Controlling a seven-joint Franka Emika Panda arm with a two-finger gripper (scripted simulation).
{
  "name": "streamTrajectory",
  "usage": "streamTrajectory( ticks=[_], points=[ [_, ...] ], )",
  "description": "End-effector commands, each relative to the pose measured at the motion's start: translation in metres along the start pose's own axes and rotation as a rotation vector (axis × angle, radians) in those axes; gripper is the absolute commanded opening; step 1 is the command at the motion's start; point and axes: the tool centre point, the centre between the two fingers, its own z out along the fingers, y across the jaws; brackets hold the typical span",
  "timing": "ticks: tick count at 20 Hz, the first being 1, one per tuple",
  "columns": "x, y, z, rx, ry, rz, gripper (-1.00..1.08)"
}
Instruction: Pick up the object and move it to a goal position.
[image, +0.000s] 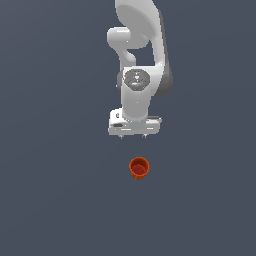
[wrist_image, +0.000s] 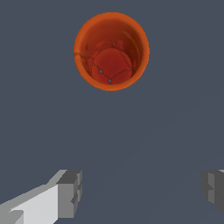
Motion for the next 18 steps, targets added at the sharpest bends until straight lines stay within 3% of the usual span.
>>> streamTrajectory(
  ticks=[1,11,18],
  points=[
    [0.0,0.0,0.0,0.0,0.0,0.0,0.28],
    [0.0,-0.014,0.001,0.004,-0.009,-0.022,0.28],
    [0.005,-0.013,0.004,0.0,0.019,-0.032,0.28]
  ],
)
